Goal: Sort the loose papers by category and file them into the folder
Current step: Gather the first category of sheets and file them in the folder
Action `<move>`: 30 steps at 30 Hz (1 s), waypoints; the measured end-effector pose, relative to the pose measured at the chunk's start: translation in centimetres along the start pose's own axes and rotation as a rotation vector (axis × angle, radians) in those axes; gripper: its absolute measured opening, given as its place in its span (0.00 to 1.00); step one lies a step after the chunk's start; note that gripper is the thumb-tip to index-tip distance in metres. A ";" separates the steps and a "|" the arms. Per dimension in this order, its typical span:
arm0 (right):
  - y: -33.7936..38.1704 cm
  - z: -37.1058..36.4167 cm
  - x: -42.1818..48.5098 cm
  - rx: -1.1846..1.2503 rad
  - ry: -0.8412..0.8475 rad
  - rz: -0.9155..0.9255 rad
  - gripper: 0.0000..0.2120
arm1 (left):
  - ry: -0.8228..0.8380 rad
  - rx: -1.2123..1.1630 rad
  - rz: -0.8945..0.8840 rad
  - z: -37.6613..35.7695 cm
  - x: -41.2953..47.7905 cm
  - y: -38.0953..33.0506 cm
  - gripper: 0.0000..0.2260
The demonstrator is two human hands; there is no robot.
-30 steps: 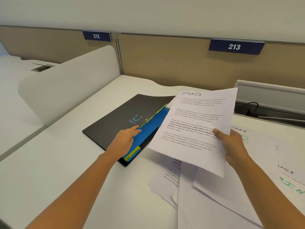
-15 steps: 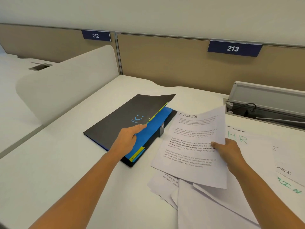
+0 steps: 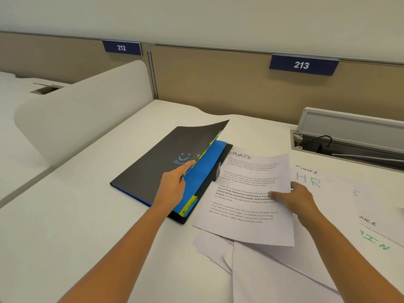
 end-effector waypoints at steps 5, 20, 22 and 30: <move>2.8 1.3 -0.8 -0.608 -0.154 0.150 0.33 | 0.011 -0.008 0.026 -0.1 -0.3 0.1 0.21; 9.0 -18.4 -8.7 -0.745 0.809 1.128 0.22 | -0.005 -0.061 0.020 0.1 -0.1 0.4 0.22; 8.2 -18.2 -8.5 -0.739 0.816 1.127 0.23 | 0.006 -0.051 0.031 -0.3 0.0 0.6 0.21; 7.3 -17.4 -7.7 -0.615 0.850 1.034 0.23 | 0.030 -0.036 0.059 -0.6 0.0 1.0 0.20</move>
Point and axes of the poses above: each hand's wrist, its own x-axis towards the middle knuckle, its own z-axis out of the back of the hand, y = z × x, the point moved 8 cm from there along x, towards the middle knuckle, and after that the axes turned 13 degrees about z, right-handed, at the moved point
